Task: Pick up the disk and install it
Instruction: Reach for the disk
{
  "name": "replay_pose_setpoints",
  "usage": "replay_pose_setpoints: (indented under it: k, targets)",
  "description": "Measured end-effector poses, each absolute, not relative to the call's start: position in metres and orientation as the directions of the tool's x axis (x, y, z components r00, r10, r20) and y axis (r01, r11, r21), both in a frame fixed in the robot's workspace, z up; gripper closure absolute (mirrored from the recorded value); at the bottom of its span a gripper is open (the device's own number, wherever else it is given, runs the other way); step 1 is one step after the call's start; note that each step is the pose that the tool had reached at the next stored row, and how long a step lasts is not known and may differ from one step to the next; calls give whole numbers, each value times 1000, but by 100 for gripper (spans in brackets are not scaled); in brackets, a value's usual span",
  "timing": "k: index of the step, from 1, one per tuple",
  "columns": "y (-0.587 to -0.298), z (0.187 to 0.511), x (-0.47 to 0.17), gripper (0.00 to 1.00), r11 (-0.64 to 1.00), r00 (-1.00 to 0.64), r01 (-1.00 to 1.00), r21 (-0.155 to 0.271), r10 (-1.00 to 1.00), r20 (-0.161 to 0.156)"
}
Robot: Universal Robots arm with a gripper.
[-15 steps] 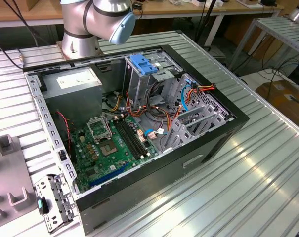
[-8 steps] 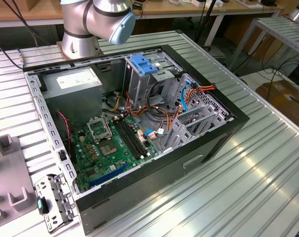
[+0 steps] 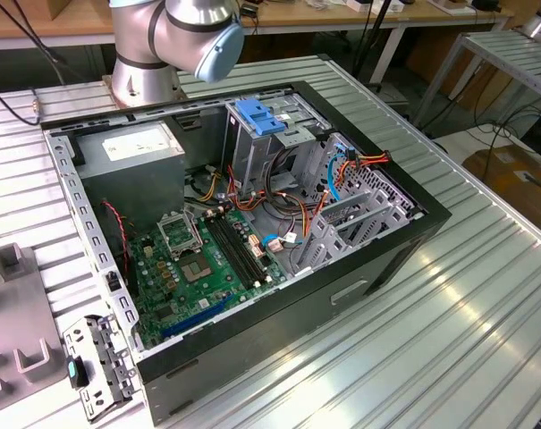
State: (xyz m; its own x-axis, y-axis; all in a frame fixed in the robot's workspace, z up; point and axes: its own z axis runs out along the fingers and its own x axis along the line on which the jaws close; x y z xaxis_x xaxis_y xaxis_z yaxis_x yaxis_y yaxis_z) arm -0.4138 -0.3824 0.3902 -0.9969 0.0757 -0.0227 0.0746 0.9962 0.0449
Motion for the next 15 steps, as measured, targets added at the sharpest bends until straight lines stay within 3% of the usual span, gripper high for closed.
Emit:
replay_pose_setpoints:
  k: [15]
  targets:
    - [-377,388,-462,89,996,-997,75,45,76,-23]
